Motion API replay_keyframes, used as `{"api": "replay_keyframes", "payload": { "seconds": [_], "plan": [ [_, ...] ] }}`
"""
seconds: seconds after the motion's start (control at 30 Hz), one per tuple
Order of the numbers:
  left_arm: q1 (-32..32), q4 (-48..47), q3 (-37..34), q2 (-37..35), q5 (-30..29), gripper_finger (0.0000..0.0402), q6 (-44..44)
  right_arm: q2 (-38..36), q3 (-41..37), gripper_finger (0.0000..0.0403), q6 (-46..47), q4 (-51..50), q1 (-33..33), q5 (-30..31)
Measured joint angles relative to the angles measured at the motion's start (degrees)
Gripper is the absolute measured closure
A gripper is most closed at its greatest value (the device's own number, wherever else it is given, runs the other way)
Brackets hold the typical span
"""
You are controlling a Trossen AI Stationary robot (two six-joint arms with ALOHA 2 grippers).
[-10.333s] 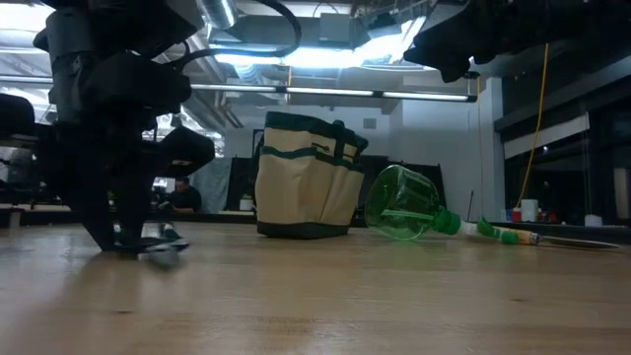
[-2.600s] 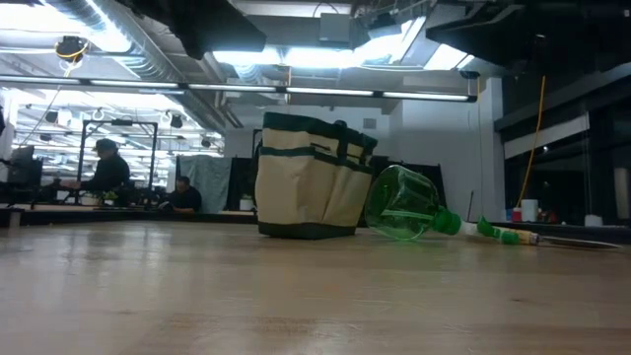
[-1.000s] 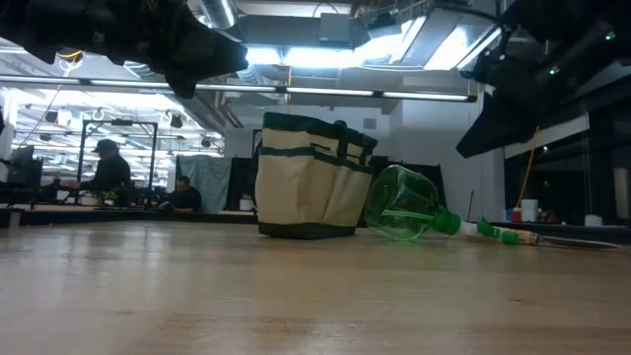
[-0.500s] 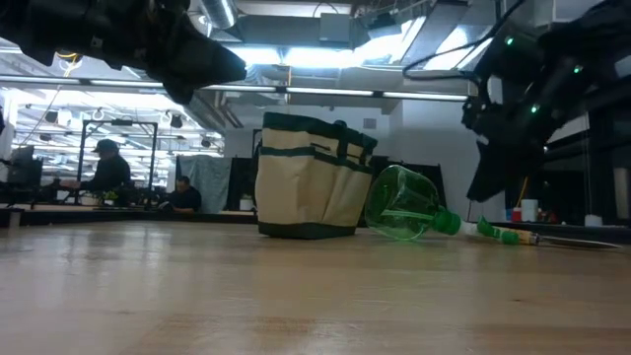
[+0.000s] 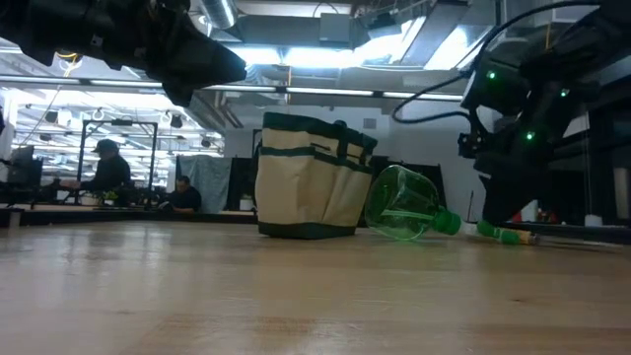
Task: Pick & Place Garden tools in Gardening bag
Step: Put the brown trowel into the light brown gardening bag
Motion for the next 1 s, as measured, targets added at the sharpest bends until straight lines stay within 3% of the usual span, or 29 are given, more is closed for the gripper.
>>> {"api": "replay_keyframes", "payload": {
  "seconds": [0.37, 0.7, 1.0],
  "plan": [
    [0.00, -0.02, 0.00, 0.00, 0.02, 0.0300, 0.01, 4.65, 0.20, 0.0207, -2.64, 1.95, -0.55, -0.23],
    [0.00, -0.02, 0.00, 0.00, 0.04, 0.0300, -1.50, 4.83, 0.15, 0.0325, -2.56, 2.59, -1.03, -0.81],
    [0.00, -0.02, 0.00, 0.00, 0.04, 0.0300, -1.46, 4.94, -0.09, 0.0333, -7.55, 5.40, -1.10, -0.04]
  ]
}}
